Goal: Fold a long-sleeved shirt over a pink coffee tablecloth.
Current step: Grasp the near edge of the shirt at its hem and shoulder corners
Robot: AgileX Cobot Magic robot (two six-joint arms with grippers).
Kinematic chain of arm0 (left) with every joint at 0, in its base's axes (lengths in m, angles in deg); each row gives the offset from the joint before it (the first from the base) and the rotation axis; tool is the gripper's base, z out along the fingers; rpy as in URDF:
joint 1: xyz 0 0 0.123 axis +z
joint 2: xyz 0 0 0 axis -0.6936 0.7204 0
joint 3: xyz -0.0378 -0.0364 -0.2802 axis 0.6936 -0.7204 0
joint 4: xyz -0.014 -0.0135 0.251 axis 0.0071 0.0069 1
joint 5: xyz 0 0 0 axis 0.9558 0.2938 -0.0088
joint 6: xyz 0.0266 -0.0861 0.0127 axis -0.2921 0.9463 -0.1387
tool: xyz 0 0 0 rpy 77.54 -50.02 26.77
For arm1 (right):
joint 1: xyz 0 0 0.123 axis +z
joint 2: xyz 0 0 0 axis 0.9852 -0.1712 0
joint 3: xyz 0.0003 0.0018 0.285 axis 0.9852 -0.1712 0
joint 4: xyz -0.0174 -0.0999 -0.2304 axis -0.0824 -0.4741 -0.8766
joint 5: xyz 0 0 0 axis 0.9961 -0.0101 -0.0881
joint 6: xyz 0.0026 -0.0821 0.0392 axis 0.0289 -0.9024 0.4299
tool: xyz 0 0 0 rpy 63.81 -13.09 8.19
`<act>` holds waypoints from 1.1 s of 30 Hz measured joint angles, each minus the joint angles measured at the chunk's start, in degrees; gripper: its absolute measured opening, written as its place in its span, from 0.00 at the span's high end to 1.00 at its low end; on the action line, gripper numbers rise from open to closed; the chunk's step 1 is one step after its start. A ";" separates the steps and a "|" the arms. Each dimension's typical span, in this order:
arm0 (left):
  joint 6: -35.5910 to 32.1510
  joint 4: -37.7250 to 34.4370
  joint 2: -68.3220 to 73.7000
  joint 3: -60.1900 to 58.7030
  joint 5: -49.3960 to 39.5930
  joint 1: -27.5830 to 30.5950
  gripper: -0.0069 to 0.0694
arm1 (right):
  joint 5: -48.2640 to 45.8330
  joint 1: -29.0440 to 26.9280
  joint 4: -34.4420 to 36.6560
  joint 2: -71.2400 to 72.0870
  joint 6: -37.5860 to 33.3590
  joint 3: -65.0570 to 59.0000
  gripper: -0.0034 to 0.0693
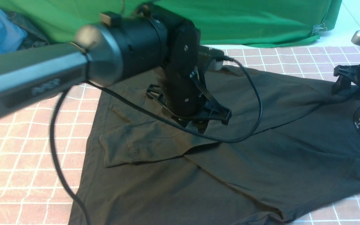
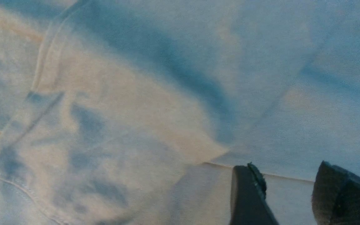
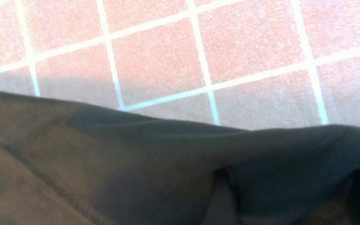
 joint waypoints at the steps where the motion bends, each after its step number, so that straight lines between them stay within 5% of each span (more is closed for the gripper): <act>1: 0.00 -0.39 -0.37 0.00 0.00 0.00 0.52 | 0.19 0.00 0.20 0.00 -0.15 0.00 0.26; 8: 0.00 -1.81 -1.25 0.00 0.00 0.00 0.59 | 4.40 0.00 0.77 0.00 -0.73 0.05 0.85; 10: 0.00 -1.81 -1.25 0.00 0.00 0.00 0.59 | 5.11 0.00 0.84 0.00 -0.81 0.17 0.89; 25: 1.11 -3.46 -1.25 0.00 -1.15 0.00 0.59 | 11.36 0.00 0.56 -0.04 -1.49 3.67 0.85; 28: 1.17 -3.30 -1.31 0.00 -4.12 0.00 0.59 | 12.39 0.00 -0.55 -0.04 -1.49 3.67 0.78; 33: 4.11 1.43 -3.13 0.00 -9.65 0.00 0.59 | 5.92 -0.22 -1.33 0.86 -1.10 3.90 0.49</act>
